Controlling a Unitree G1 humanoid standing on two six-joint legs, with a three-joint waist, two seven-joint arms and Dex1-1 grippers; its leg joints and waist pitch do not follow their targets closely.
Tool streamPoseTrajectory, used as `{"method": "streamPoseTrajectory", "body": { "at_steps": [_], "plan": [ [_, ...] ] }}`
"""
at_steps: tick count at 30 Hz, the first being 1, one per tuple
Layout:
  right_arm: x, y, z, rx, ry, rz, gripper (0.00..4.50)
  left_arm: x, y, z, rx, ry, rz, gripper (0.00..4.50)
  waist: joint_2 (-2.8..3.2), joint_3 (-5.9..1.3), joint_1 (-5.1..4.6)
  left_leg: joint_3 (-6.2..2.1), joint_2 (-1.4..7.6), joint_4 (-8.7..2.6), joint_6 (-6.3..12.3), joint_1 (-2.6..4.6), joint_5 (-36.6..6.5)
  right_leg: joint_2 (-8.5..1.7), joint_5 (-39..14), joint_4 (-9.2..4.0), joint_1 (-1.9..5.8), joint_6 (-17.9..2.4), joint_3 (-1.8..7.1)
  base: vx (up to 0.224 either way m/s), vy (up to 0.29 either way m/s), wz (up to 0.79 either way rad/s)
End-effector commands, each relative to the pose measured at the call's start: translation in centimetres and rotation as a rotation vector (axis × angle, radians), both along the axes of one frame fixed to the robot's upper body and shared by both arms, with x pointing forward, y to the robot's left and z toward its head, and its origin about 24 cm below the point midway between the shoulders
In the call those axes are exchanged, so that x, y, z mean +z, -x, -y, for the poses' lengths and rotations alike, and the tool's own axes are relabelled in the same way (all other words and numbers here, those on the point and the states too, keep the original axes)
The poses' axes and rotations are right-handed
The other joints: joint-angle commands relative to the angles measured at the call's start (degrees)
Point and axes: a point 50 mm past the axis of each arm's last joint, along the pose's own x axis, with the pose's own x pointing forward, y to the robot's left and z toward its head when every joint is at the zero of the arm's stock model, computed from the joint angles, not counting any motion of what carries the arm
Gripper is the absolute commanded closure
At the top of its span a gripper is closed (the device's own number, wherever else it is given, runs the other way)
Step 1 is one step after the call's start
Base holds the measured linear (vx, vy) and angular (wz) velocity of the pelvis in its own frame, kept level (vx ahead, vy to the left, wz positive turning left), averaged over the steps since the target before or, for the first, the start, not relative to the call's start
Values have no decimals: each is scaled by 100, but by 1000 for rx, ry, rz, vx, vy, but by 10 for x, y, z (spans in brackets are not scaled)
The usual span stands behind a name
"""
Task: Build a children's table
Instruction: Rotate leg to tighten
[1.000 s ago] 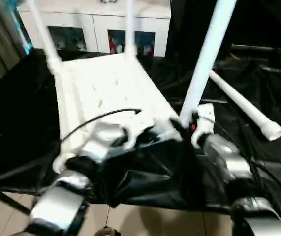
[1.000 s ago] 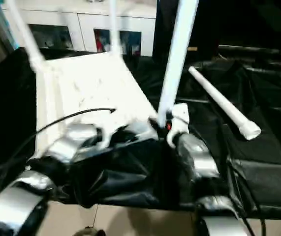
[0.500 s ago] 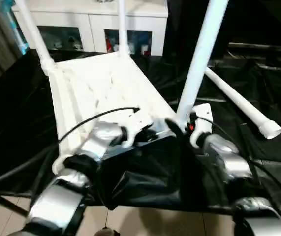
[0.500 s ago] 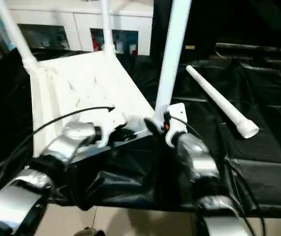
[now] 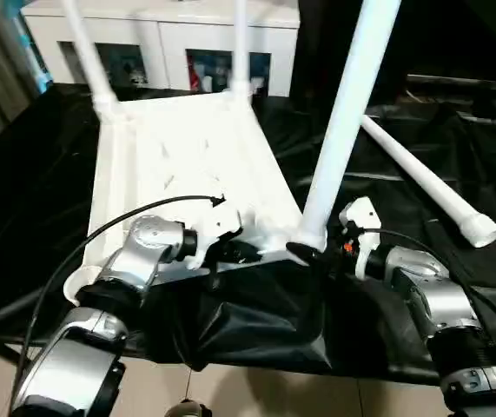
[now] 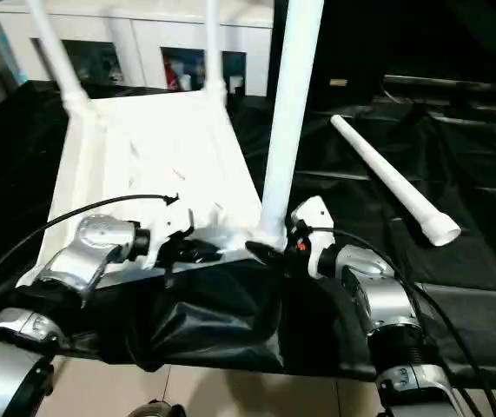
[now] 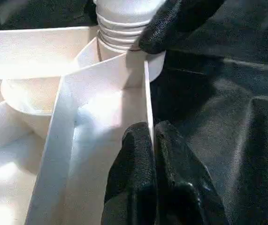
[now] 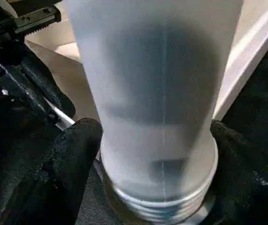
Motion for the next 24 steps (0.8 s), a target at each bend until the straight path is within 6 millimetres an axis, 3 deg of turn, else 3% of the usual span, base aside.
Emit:
{"method": "streamPoseTrajectory", "body": {
  "at_steps": [1, 5, 10, 12, 14, 17, 18, 21, 22, 24],
  "plan": [
    [-3, 7, -15, 100, -15, -25, 127, 9, 0, 11, -25, 97, 30, 450, -116, -364, 12, -159, 382, -339, 400, 130, -1067, -475, -653, -440, 182, -1394, 233, 0, 0, 0],
    [-4, 10, -18, 116, -21, -34, 163, 10, 1, 11, -26, 99, 28, 450, -107, -367, 21, -155, 379, -333, 417, 133, -1024, -471, -583, -435, 179, -1397, 232, 0, 0, 0],
    [-9, 7, -19, 40, -13, -45, 176, 7, -1, 13, 3, 79, 35, 450, -103, -360, 12, -161, 378, -344, 356, 138, -1101, -476, -708, -449, 171, -1383, 234, 0, 0, 0],
    [-16, -2, -20, -126, 16, -43, 176, 5, -10, 18, 102, 29, 68, 450, -94, -349, -21, -173, 375, -364, 254, 155, -1232, -487, -922, -470, 143, -1358, 245, 0, 0, 0],
    [-18, -4, -21, -166, 22, -44, 177, 5, -13, 19, 126, 21, 75, 450, -100, -334, -44, -188, 371, -388, 105, 177, -1466, -503, -1357, -519, 144, -1279, 249, 0, 0, 0],
    [-22, -18, -28, -418, -33, -91, 178, 10, -23, 38, 228, 33, 101, 450, -97, -326, -82, -197, 366, -411, -32, 193, -1607, -503, -1526, -534, 119, -1220, 269, 0, 0, 0],
    [-22, -18, -29, -428, -35, -92, 178, 10, -23, 40, 233, 33, 103, 450, -53, -338, -80, -209, 369, -410, -86, 214, -1634, -507, -1536, -542, 119, -1210, 264, 0, 0, 0],
    [-22, -24, -42, -504, -8, -85, 178, 12, -26, 62, 284, 50, 109, 450, -75, -345, -84, -188, 368, -403, -77, 233, -1581, -484, -1185, -532, 112, -1245, 273, 0, 0, 0],
    [-21, -26, -53, -469, 36, -49, 178, 14, -25, 75, 287, 65, 108, 450, -48, -368, -84, -186, 354, -385, -15, 181, -1342, -477, -742, -490, 160, -1288, 268, 0, 0, 0],
    [-19, -25, -57, -447, 15, -45, 178, 14, -23, 79, 272, 75, 107, 450, -74, -379, -69, -180, 341, -361, 80, 173, -1199, -475, -440, -464, 188, -1317, 263, 0, 0, 0]
  ]
}}
